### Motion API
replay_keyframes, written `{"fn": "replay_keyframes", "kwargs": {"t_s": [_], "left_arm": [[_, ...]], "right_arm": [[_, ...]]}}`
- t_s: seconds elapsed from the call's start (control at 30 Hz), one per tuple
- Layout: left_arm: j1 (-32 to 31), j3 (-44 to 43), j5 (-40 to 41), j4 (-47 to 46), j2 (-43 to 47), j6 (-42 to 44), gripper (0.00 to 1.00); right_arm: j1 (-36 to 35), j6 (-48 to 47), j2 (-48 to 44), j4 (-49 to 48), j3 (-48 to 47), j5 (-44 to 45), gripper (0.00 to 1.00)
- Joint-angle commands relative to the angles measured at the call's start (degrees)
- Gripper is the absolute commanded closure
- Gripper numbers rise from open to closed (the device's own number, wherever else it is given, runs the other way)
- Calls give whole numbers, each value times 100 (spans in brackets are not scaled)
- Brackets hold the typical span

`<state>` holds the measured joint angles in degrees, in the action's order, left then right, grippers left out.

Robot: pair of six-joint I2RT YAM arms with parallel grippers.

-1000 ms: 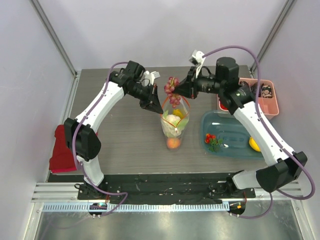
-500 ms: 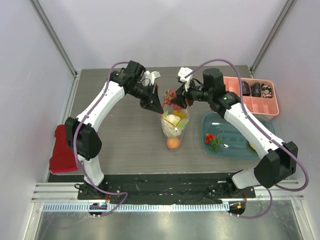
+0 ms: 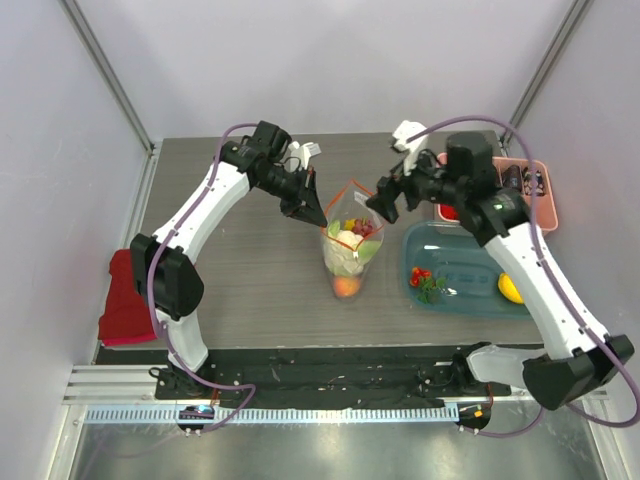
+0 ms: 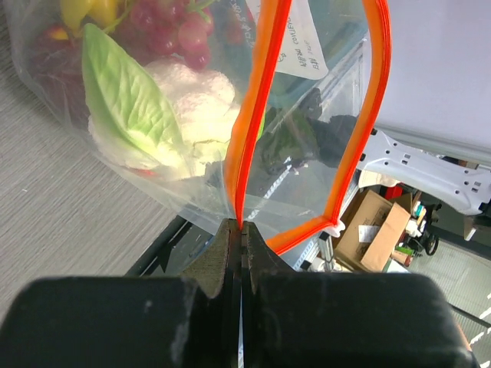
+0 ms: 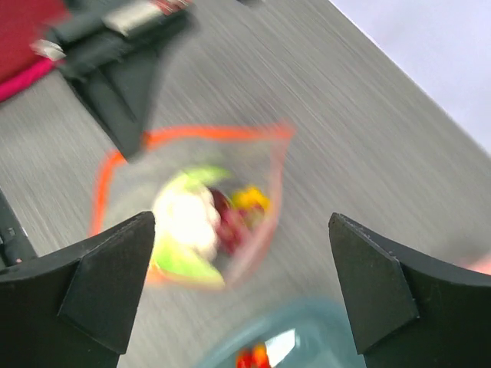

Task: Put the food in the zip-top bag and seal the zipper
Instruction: Place the fake fruit in the zipper food storage bag, then pick up the fake fruit from the bin.

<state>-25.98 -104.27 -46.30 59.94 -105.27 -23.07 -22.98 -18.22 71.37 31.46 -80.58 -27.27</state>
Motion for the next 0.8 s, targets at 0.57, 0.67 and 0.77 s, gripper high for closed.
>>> {"fn": "replay_keyframes", "kwargs": {"t_s": [0.57,0.67,0.77], "left_arm": [[23,-23,-309,-149,42,163,100],[31,-58,-336,-132,33,189,100],[31,-15,-335,-123,51,215,100]], "right_arm": [[4355,-2336,368,4414,1147,3550,4],[4364,-2169,579,3912,1395,3930,4],[4364,-2125,956,3622,1491,4140,3]]}}
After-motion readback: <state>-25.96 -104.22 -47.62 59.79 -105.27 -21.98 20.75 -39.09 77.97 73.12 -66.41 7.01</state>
